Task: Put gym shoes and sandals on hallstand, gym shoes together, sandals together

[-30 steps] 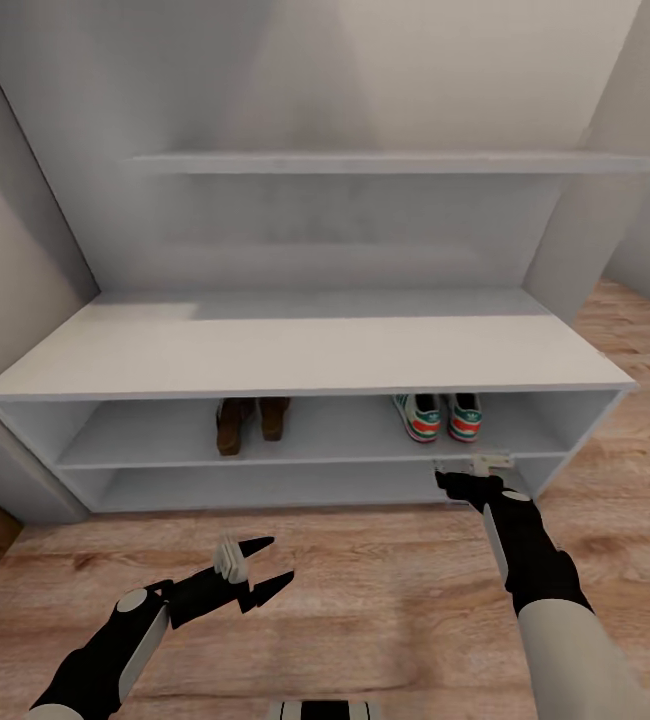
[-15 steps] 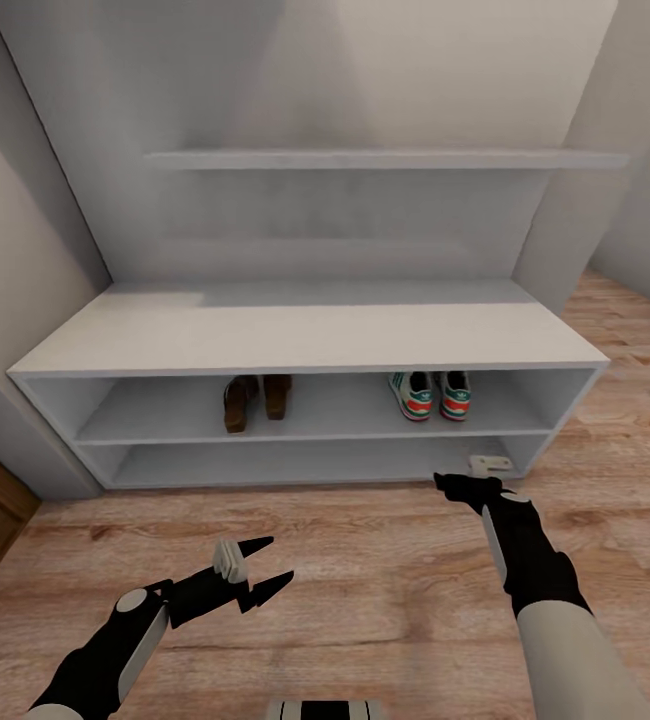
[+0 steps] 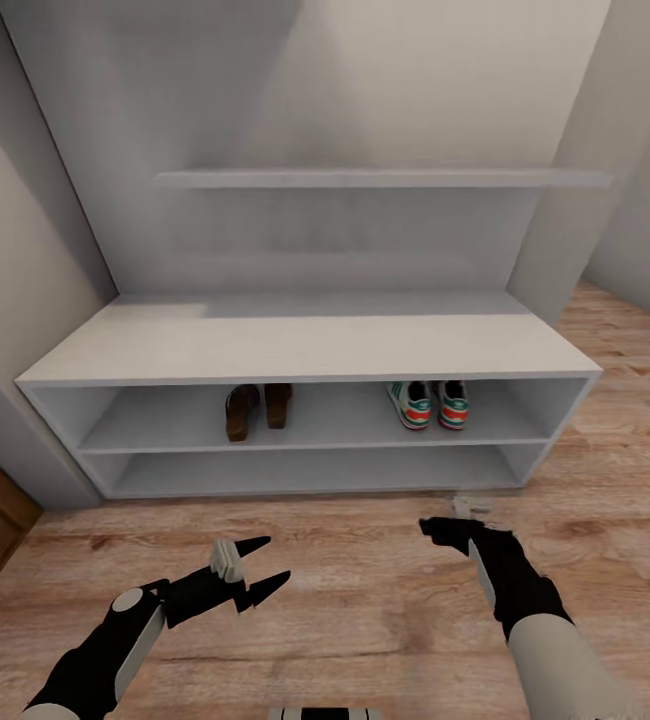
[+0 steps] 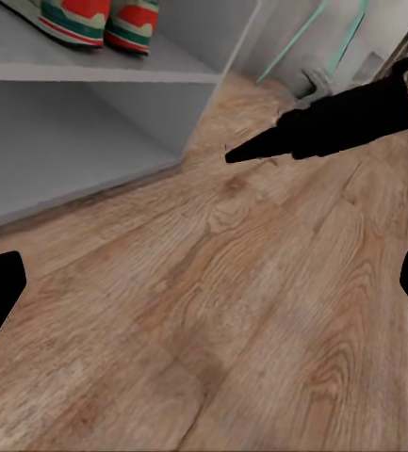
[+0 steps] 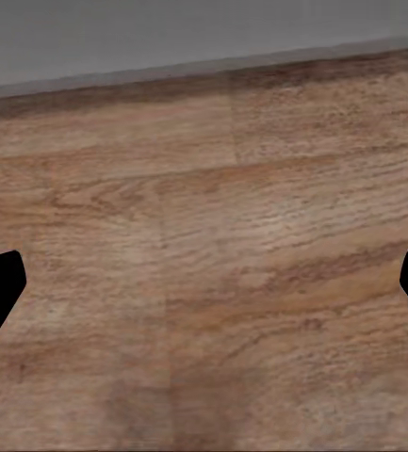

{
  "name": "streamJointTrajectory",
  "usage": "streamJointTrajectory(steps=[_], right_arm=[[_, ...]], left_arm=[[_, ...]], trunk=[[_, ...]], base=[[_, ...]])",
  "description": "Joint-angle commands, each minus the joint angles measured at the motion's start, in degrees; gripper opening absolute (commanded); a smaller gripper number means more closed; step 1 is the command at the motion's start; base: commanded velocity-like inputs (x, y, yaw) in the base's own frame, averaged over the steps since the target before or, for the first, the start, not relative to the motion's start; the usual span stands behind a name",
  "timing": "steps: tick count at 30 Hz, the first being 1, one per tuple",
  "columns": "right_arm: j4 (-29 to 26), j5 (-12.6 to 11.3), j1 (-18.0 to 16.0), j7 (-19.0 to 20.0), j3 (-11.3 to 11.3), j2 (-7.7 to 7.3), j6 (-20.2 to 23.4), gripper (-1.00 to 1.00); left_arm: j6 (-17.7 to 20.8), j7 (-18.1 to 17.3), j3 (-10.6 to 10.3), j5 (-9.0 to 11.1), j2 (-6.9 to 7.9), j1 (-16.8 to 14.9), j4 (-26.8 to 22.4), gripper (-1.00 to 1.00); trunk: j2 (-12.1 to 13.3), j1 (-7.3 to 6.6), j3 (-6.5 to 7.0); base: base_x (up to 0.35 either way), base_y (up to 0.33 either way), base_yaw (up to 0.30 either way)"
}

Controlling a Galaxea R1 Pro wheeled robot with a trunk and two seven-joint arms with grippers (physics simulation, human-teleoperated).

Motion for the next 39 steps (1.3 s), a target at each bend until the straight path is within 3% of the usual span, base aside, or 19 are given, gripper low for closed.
streamJointTrajectory(steps=[1,6,12,13,16,17,20,23,39], right_arm=[[1.35,0.6,-0.04,0.51,-0.39,0.1,0.24,1.0],[10.53,0.66,-0.04,0.54,-0.34,0.14,0.18,1.0],[20.74,0.85,-0.04,0.62,-0.25,0.22,-0.57,1.0],[26.75,1.09,-0.04,0.63,-0.22,0.23,-4.45,1.0],[31.81,1.18,-0.04,0.68,-0.22,0.23,-11.7,1.0],[34.64,1.28,-0.04,0.71,-0.22,0.23,-17.38,1.0],[35.62,1.34,-0.04,0.71,-0.22,0.24,-20.04,1.0],[36.11,1.26,-0.04,0.6,-0.22,0.24,-21.09,1.0],[36.2,1.02,-0.04,0.29,-0.27,0.24,-21.25,1.0]], left_arm=[[-0.44,0.05,-0.27,0.35,0.11,-0.03,0.07,1.0],[-0.37,0.02,-0.27,0.54,1.46,-0.01,0.16,1.0],[-0.35,0.05,-0.29,0.63,1.98,0.0,0.24,1.0],[-0.35,0.02,-0.3,0.64,2.03,0.0,0.27,1.0],[-0.35,0.03,-0.24,0.7,2.12,0.0,0.28,1.0],[-0.35,0.02,-0.16,0.72,2.38,0.0,0.28,1.0],[-0.1,0.01,-0.12,0.73,2.52,-0.01,0.28,1.0],[3.27,0.06,0.63,0.73,2.8,-0.01,0.22,1.0],[4.04,0.1,1.47,0.74,3.02,0.0,0.2,1.0]], trunk=[[0.0,-0.04,0.18],[0.06,-0.16,1.29],[0.14,-0.32,2.62],[0.16,-0.35,2.84],[0.2,-0.42,3.51],[0.21,-0.45,3.73],[0.25,-0.53,4.39],[0.29,-0.6,5.06],[6.71,-4.12,7.93]], base=[[0.0,0.0,0.0],[0.0,0.0,0.0],[0.0,0.0,0.0],[0.0,0.0,0.0],[0.0,0.0,0.0],[0.0,0.0,0.0],[0.0,0.0,0.0],[0.0,0.0,0.0],[0.0,0.0,0.0]])
